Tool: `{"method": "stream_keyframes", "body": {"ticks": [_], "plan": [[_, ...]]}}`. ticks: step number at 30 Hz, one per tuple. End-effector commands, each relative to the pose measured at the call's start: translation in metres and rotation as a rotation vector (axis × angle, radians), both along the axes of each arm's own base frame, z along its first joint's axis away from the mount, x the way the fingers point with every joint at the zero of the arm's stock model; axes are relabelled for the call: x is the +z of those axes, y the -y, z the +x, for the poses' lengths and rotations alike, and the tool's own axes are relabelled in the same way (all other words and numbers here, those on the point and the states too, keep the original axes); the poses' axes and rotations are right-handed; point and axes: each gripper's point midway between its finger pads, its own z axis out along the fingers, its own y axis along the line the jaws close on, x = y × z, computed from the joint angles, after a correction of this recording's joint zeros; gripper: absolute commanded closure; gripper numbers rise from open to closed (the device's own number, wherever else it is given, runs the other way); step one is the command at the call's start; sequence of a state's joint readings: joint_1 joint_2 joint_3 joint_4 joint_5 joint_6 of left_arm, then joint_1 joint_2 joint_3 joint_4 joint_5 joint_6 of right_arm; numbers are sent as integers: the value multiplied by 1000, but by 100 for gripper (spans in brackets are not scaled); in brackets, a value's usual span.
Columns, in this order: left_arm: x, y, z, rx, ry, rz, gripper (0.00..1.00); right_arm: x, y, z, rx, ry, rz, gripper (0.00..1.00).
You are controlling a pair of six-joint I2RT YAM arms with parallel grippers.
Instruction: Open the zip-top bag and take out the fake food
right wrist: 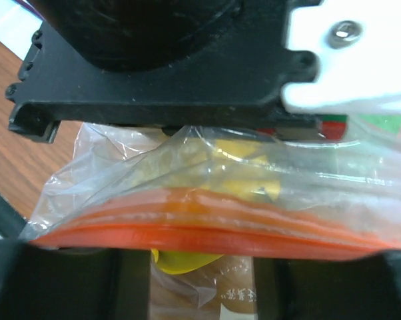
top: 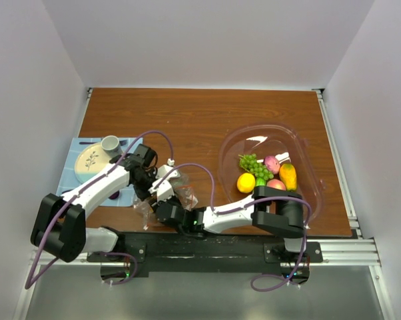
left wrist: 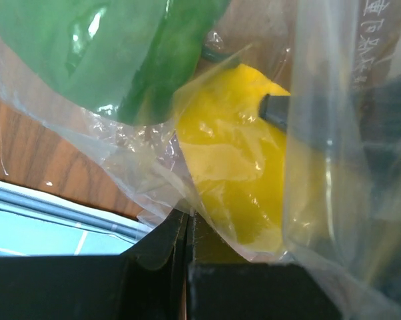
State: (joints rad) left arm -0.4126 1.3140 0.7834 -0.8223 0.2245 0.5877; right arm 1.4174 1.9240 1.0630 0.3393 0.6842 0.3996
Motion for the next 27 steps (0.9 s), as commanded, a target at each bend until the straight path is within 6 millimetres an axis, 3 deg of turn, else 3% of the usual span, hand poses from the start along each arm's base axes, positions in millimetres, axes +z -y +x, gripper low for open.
{"method": "stream_keyframes", "body": {"ticks": [1, 6, 8, 9, 11, 13, 14, 17, 21, 23, 27], "plan": [[3, -3, 19, 34, 67, -1, 100, 8, 17, -5, 5, -34, 27, 100], [-4, -27, 41, 142, 104, 52, 100, 35, 40, -9, -8, -27, 62, 100], [-6, -34, 49, 174, 125, 76, 100, 55, 52, -13, -6, -24, 105, 100], [-7, -37, 51, 184, 126, 84, 100, 51, 63, -15, -5, -26, 89, 100], [-7, -39, 52, 191, 129, 93, 100, 81, 76, -16, -13, -14, 153, 100], [-5, -37, 52, 195, 128, 84, 100, 90, 97, -15, -41, 0, 156, 100], [-3, -36, 54, 197, 130, 79, 100, 112, 107, -14, -53, 15, 207, 100], [1, -31, 53, 202, 115, 54, 100, 127, 142, -4, -146, 68, 199, 100], [10, -26, 50, 210, 105, 23, 100, 159, 199, 10, -297, 151, 220, 100], [16, -21, 47, 212, 96, -3, 100, 158, 233, 27, -430, 180, 182, 100], [25, -13, 41, 213, 72, -53, 100, 131, 288, 50, -610, 129, 103, 100]]}}
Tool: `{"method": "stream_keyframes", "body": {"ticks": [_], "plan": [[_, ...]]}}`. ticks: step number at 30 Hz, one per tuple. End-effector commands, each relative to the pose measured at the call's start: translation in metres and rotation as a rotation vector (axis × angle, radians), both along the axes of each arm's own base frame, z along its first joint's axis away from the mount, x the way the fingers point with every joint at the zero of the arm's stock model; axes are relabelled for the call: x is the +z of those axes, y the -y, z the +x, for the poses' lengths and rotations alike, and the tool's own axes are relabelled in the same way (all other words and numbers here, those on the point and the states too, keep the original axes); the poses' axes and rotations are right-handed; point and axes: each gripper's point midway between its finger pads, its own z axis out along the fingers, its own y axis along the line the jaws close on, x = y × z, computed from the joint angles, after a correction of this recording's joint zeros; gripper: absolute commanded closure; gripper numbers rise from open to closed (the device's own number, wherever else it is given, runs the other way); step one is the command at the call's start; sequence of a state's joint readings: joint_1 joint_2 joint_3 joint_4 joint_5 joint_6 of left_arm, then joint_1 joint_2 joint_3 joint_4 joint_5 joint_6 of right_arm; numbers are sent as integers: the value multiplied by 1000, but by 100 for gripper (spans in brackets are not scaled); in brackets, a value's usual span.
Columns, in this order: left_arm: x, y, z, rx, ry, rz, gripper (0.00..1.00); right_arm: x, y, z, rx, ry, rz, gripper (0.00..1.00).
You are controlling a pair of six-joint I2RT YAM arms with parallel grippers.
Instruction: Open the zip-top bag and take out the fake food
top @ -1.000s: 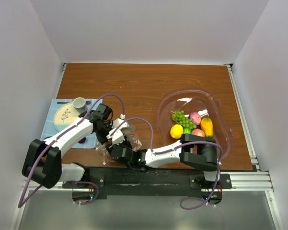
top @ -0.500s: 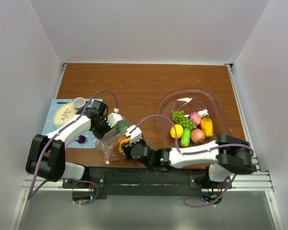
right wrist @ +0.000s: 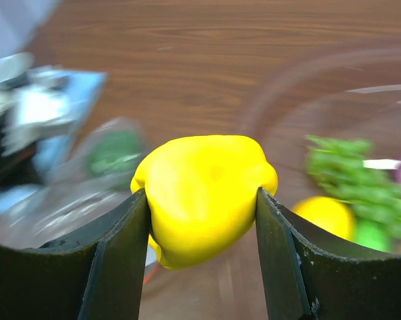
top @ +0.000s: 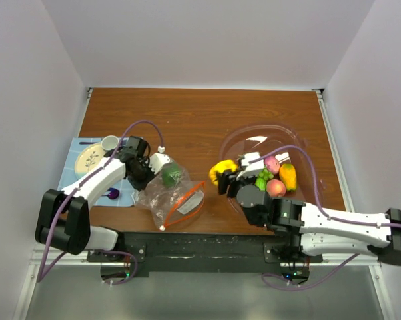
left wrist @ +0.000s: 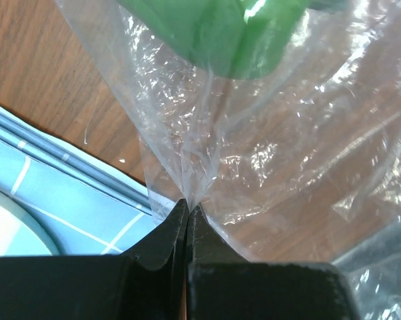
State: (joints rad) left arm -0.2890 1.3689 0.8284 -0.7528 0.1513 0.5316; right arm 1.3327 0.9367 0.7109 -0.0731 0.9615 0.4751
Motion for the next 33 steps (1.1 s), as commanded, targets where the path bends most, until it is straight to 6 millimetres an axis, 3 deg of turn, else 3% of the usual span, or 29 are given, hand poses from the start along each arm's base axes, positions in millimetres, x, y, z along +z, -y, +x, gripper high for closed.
{"method": "stream_keyframes", "body": {"ticks": [1, 4, 5, 6, 8, 9, 10, 14, 18, 19, 21, 22, 24, 25, 28, 31, 33], "plan": [[25, 17, -2, 10, 9, -106, 100, -42, 75, 29, -282, -63, -149, 100], [30, 21, -5, 8, 3, -132, 100, -61, 87, 39, -334, -117, -214, 81], [31, 21, -5, 7, 3, -133, 100, -64, 90, 42, -350, -125, -232, 52], [30, 21, -7, 3, -3, -132, 89, -61, 90, 44, -362, -126, -245, 35], [30, 20, -8, 3, -5, -128, 51, -61, 89, 47, -385, -131, -282, 13], [32, 20, -7, 3, 1, -127, 32, -53, 88, 49, -395, -124, -282, 11], [33, 19, -7, 2, 10, -121, 24, -47, 89, 51, -408, -112, -282, 10], [46, 16, 0, 2, 54, -112, 13, -16, 83, 56, -397, -60, -244, 6], [69, 18, 17, 7, 132, -117, 3, 11, 66, 51, -288, -25, -190, 21], [73, 18, 21, 12, 149, -119, 1, 14, 58, 46, -247, -18, -178, 32], [80, 23, 35, 19, 192, -135, 0, 15, 44, 37, -160, -3, -141, 45], [77, 24, 40, 26, 185, -134, 0, 15, 32, 28, -105, 6, -133, 58], [80, 29, 55, 46, 206, -148, 0, 4, 14, 18, -26, 12, -141, 69], [73, 31, 61, 56, 184, -147, 0, -1, 2, 9, 23, 9, -145, 80], [65, 40, 79, 83, 179, -160, 2, -20, -29, -9, 137, -13, -148, 94], [57, 48, 90, 83, 179, -162, 12, -37, -55, -19, 206, -37, -158, 99], [54, 51, 94, 81, 181, -154, 21, -37, -68, -23, 230, -39, -140, 100]]}}
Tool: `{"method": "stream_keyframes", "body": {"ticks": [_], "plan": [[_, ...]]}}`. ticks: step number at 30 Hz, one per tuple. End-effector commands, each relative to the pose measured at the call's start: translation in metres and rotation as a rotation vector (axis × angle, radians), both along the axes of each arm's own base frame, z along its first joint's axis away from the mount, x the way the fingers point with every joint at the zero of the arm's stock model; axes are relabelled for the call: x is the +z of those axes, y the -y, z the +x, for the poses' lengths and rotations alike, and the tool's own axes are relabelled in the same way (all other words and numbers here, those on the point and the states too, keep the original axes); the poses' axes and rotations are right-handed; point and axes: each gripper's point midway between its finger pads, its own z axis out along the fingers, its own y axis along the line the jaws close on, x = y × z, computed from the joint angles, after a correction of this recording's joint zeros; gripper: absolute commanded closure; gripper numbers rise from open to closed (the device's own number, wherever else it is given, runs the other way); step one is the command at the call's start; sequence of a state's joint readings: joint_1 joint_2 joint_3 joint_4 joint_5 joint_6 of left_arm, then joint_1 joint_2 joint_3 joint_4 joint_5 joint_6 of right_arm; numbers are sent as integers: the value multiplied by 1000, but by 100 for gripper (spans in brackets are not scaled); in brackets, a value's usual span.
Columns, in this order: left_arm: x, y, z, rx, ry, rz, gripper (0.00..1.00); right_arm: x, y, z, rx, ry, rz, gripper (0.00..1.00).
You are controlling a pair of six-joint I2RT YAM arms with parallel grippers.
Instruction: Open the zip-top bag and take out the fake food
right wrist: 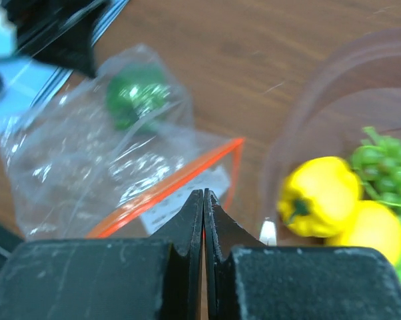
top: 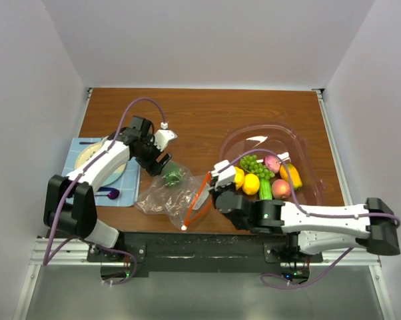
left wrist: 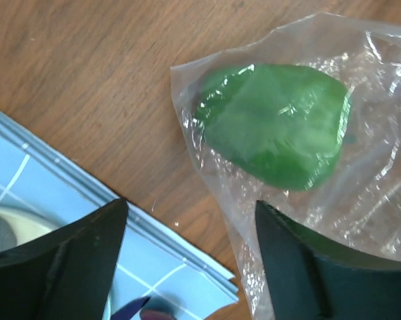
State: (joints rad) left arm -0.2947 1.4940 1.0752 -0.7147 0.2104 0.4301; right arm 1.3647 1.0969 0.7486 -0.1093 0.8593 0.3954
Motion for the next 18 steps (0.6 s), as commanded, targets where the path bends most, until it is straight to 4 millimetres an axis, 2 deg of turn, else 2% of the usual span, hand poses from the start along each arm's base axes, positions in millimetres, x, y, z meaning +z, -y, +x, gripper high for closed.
{"method": "stream_keyframes", "body": {"ticks": [1, 6, 9, 11, 15, 16, 18], "plan": [[6, 16, 25, 11, 63, -20, 23, -3, -41, -12, 100, -22, 69, 100], [0, 20, 29, 6, 64, -17, 35, -16, -59, -18, 137, -57, 88, 100], [-5, 24, 28, -5, 56, -16, 50, -28, -65, -21, 152, -83, 88, 100], [-9, 24, 27, -5, 52, -16, 60, -38, -68, -23, 157, -105, 84, 100], [-17, 23, 25, -5, 43, -2, 67, -52, -70, -26, 155, -126, 74, 100], [-19, 23, 25, -8, 44, 2, 73, -52, -70, -27, 157, -126, 72, 100], [-25, 20, 23, -9, 38, 16, 78, -49, -67, -27, 147, -115, 73, 100]]}}
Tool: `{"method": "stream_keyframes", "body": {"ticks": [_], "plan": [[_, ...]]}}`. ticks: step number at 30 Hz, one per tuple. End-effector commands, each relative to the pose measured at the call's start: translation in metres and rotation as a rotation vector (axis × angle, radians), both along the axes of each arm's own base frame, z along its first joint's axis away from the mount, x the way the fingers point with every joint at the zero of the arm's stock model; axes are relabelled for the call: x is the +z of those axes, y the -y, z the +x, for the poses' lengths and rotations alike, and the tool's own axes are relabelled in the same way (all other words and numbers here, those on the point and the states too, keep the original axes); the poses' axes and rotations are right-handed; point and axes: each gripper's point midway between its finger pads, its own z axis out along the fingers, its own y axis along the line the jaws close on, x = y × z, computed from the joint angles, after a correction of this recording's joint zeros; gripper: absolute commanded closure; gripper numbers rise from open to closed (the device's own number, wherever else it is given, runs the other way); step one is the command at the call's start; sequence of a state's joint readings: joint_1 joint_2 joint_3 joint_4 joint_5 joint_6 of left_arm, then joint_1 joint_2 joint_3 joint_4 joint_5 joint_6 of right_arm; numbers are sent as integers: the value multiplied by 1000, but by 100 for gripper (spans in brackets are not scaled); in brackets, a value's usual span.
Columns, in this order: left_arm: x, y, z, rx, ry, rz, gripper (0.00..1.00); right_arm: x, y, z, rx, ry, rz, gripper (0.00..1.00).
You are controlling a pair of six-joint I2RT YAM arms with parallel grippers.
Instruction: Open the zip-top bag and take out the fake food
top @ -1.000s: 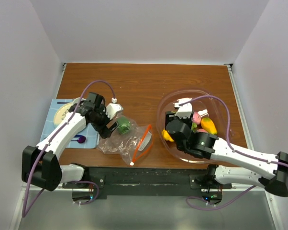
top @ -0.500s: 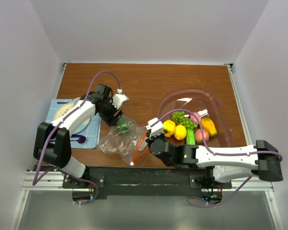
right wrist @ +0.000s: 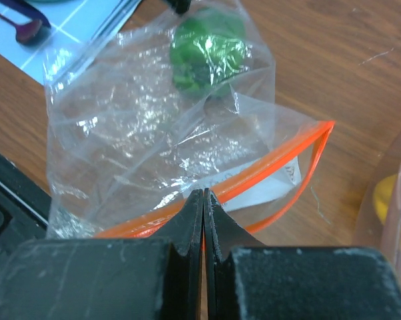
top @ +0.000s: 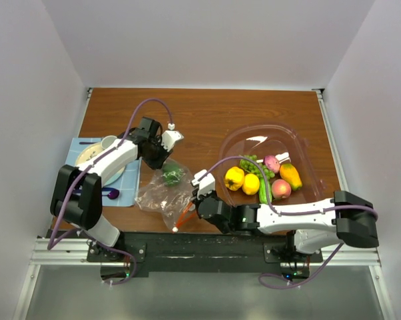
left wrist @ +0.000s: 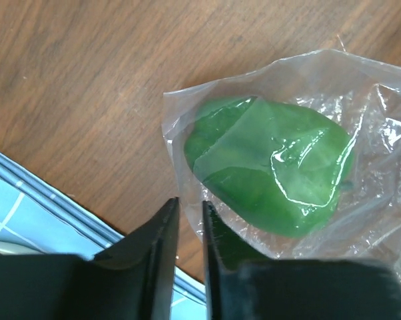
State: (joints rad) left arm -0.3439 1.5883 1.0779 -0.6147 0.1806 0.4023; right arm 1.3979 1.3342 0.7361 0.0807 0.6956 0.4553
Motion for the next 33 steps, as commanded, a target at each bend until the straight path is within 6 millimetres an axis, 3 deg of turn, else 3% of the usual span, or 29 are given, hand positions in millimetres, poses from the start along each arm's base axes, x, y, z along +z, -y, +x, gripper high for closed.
{"method": "stream_keyframes", "body": {"ticks": [1, 7, 12, 15, 19, 22, 28, 33], "plan": [[-4, 1, 7, 3, 31, 7, 83, 11, -2, -3, -15, 4, 66, 100], [-13, -3, 5, 4, 25, 26, 100, 34, 9, -6, -16, 23, 108, 100], [-20, -6, 1, 6, 12, 37, 100, 35, 12, -15, 2, 5, 130, 100], [-22, -8, -1, 10, 8, 47, 96, 20, 12, -19, 8, -14, 105, 100], [-14, -11, 0, 14, 12, 63, 43, 4, 6, -21, 16, -33, 78, 100], [0, -17, 7, 28, 56, 83, 17, -6, 2, -22, 19, -45, 56, 100], [25, -20, 15, 16, 80, 76, 10, -12, 0, -21, 14, -42, 43, 100], [47, -6, 12, -21, 76, -6, 8, -17, 0, -21, 9, -44, 34, 100]]}}
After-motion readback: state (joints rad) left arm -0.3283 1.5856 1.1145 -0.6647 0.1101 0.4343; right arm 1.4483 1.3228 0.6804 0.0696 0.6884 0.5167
